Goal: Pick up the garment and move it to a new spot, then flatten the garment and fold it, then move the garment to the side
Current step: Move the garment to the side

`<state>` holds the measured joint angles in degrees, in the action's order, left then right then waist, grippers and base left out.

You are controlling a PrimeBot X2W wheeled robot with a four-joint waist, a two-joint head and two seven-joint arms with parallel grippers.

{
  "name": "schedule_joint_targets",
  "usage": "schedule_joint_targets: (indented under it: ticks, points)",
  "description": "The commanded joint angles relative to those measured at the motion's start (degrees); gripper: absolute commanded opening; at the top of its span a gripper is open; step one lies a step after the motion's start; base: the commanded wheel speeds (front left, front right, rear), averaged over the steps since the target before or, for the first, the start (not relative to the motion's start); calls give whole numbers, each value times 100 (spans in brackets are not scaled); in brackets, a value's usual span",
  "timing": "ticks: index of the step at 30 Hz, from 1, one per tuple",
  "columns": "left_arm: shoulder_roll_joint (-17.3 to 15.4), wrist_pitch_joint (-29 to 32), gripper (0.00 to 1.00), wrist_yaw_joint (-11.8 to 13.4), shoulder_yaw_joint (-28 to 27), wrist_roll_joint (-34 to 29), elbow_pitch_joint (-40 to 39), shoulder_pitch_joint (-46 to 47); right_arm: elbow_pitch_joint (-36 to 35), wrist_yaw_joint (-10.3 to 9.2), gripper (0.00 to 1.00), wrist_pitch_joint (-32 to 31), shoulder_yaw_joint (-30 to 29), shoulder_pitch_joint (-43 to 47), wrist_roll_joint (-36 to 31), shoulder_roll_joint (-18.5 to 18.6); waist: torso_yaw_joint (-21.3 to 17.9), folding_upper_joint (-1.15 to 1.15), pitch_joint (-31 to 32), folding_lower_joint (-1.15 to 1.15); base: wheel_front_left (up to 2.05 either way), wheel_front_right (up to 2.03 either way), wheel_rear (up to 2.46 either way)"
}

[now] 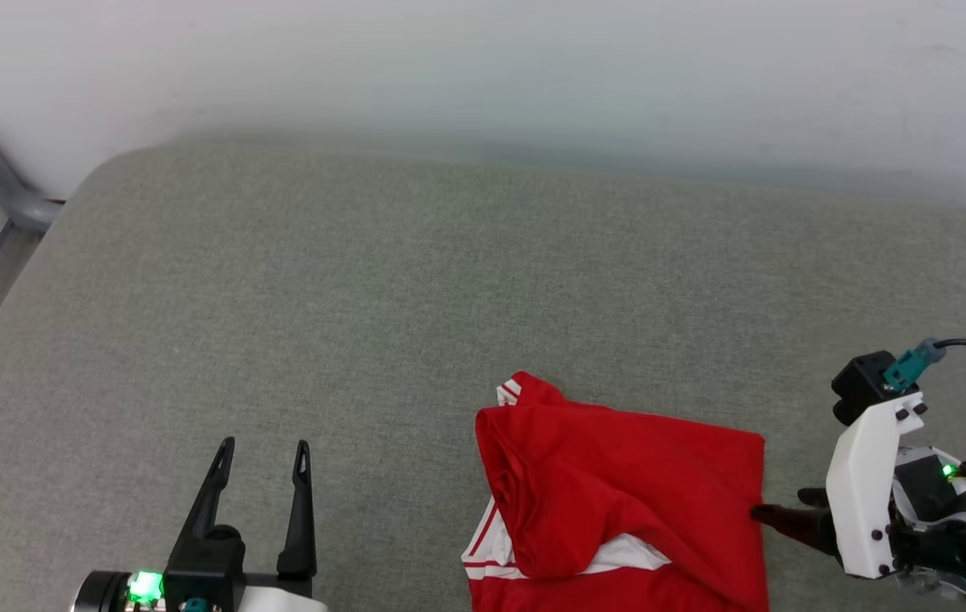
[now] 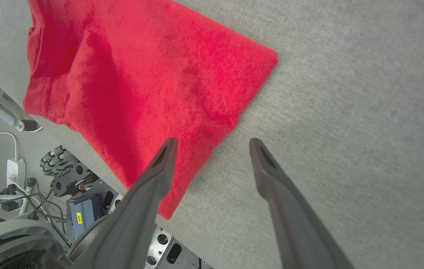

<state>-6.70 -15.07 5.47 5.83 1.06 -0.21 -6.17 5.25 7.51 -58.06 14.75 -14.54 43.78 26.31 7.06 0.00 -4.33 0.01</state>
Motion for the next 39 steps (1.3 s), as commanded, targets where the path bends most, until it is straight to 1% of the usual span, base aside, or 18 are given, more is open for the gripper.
schedule_joint_targets:
  ticks: [1,7,16,21,22,23,27,32,34,36,39]
  points:
    - [12,-12,100,-19,12,-27,-5,106,46,-5,100,-30,4,40,13,-43,76,0,-100,-1,0,0,0]
    - [57,-12,100,-34,39,-20,48,266,363,-5,100,55,110,-117,42,-207,212,0,-377,-1,0,0,0]
    - [105,-12,100,-56,75,-22,105,478,1038,-5,100,246,623,154,85,-357,365,0,-674,-1,0,0,0]
    - [105,-12,100,-53,37,-15,107,497,1108,-4,100,479,828,147,173,-375,357,0,-709,-1,0,0,0]
    - [104,-12,100,-49,17,-13,116,486,1066,-4,40,617,938,93,211,-329,342,0,-705,-1,0,0,0]
    - [104,-12,100,-51,13,-14,122,483,1065,-4,0,646,978,67,260,-303,334,0,-696,-1,0,0,0]
    - [105,-12,100,-63,-1,-18,142,480,996,-4,0,839,1042,-30,372,-131,304,0,-652,-1,0,0,0]
    - [105,-12,100,-77,-9,-30,152,441,911,-5,0,1161,1126,-182,439,0,269,0,-600,-1,0,0,0]
    - [105,-12,100,-72,-11,-30,151,433,867,-6,0,1231,1174,-223,401,46,260,0,-590,-1,0,0,0]
    - [104,-12,100,-48,-31,-23,138,407,766,-6,0,1461,1224,-325,344,120,212,0,-572,-1,0,0,0]
    - [97,-12,100,-46,-59,-20,116,349,615,-6,0,1743,1398,-493,184,316,72,0,-552,-1,0,0,0]
